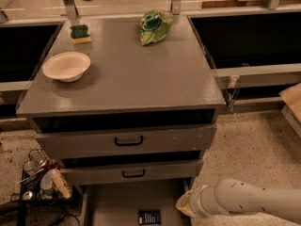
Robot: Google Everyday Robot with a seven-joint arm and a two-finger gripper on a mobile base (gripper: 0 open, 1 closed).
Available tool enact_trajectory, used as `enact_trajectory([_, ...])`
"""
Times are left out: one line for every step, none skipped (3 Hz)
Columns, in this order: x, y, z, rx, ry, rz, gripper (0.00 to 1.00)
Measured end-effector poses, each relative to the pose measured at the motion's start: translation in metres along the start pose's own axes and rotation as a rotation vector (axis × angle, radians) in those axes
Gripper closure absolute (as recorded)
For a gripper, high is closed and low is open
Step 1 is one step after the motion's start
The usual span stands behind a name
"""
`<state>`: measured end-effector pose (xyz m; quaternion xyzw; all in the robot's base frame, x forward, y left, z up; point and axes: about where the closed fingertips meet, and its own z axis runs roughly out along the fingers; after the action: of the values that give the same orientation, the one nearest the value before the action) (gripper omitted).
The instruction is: Pick rxbar blueberry from bottom drawer and place on counter
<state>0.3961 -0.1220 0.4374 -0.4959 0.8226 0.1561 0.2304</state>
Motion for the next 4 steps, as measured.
enact_trajectory([0.0,0.0,0.0,0.0,0.0,0.0,0.85])
enact_trajectory([0.0,0.0,0.0,0.0,0.0,0.0,0.62])
enact_trajectory([0.0,0.0001,0.0001,0.0,0.0,0.0,0.31])
enact_trajectory([0.0,0.0001,0.0001,0.0,0.0,0.0,0.07])
